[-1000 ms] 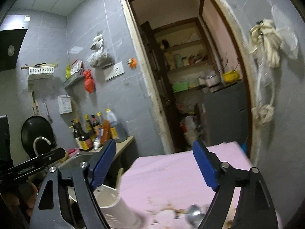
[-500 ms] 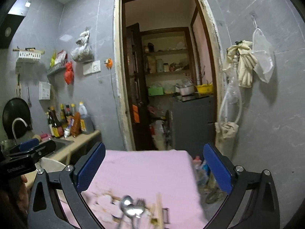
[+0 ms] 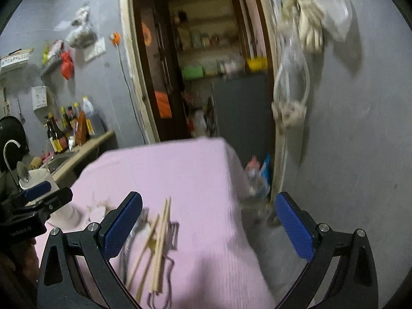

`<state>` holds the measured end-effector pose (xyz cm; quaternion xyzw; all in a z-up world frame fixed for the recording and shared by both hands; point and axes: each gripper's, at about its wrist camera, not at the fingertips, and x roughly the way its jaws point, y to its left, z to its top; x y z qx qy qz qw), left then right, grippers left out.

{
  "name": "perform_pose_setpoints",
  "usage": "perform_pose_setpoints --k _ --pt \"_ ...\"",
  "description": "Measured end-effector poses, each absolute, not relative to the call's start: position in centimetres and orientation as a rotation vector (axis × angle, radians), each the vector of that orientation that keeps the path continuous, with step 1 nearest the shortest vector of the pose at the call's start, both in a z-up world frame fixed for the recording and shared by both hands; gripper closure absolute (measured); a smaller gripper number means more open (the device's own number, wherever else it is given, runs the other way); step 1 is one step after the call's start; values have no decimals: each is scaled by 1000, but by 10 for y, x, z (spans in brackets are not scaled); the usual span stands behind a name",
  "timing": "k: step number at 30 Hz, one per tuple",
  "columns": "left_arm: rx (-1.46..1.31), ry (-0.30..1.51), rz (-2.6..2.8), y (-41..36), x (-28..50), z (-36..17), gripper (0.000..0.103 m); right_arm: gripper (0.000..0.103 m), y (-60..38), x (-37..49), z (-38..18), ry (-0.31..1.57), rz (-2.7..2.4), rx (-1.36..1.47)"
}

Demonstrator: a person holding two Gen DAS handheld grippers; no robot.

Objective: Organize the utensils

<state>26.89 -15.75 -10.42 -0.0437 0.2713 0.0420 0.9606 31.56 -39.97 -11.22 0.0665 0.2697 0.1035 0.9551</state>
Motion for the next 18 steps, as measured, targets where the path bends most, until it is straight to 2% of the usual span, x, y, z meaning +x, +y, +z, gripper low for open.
perform_pose_setpoints --k 6,11,13,15,18 --pt "-125 650 87 -154 288 -131 7 4 -394 340 -154 671 264 163" --pt "-149 707 82 -149 302 -150 20 25 -381 359 -183 754 314 173" --pt "-146 726 83 -149 308 -156 26 39 -375 365 -192 787 337 179" --pt "-152 746 80 -147 313 -162 32 48 -369 372 -202 832 353 179" --pt "-178 768 75 -143 321 -168 38 52 -362 378 -210 863 369 176"
